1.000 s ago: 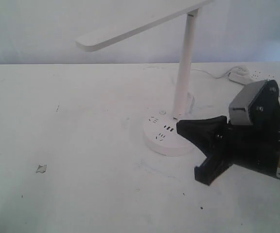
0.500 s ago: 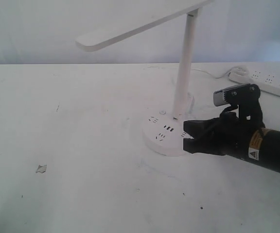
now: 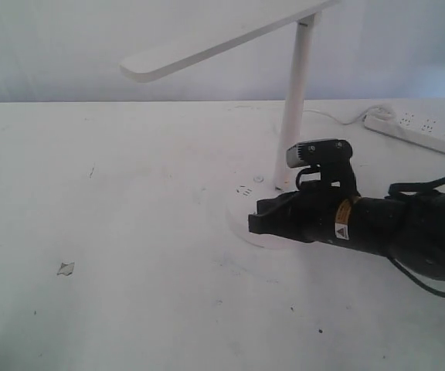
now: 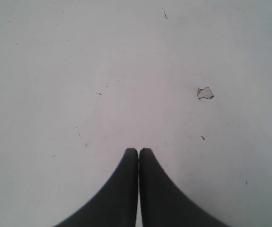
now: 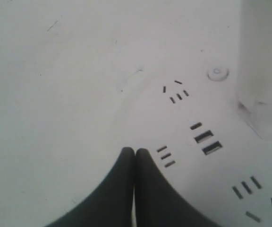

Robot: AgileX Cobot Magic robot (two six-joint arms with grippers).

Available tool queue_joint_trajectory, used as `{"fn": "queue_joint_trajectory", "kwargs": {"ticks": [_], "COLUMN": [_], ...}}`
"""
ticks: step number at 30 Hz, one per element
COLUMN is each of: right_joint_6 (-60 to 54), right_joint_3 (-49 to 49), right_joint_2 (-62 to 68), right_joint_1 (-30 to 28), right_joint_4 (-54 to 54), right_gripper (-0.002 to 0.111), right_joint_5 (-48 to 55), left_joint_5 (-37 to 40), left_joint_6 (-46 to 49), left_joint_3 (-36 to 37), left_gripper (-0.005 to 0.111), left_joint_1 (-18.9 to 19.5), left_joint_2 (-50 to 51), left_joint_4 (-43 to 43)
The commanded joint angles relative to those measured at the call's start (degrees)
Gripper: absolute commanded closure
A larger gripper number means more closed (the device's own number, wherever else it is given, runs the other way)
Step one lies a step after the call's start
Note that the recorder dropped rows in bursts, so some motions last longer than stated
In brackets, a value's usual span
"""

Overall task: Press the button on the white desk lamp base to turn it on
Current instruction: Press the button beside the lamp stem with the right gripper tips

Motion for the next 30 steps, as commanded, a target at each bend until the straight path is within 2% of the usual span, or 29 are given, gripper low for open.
{"fn": "queue_joint_trajectory", "kwargs": {"ticks": [1,13,19,30], "right_joint_6": [0.2,-4.4,-4.4,-4.4], "right_joint_3": [-2.8,-8.9,-11.5,-17.0], "right_joint_2": [1.8,2.5,2.5,2.5], "right_joint_1": [1.3,1.3,1.0,0.0], "right_joint_4": [3.0,4.5,4.5,4.3], "right_gripper": [0.108,0.108,0.108,0.108], "right_joint_5": [3.6,21.8,25.2,37.4], "left_joint_5": [0.3,0.3,0.3,0.3], "left_joint_6": [-0.1,-0.1,-0.1,-0.1], "left_joint_3": [0.1,0.1,0.1,0.1], "left_gripper": [0.107,0.107,0.107,0.107], "left_joint_1": [0.0,0.0,0.0,0.0], "left_joint_2": [-0.2,-0.2,-0.2,-0.2], "left_joint_4": [-0.4,-0.4,-0.4,-0.4]}}
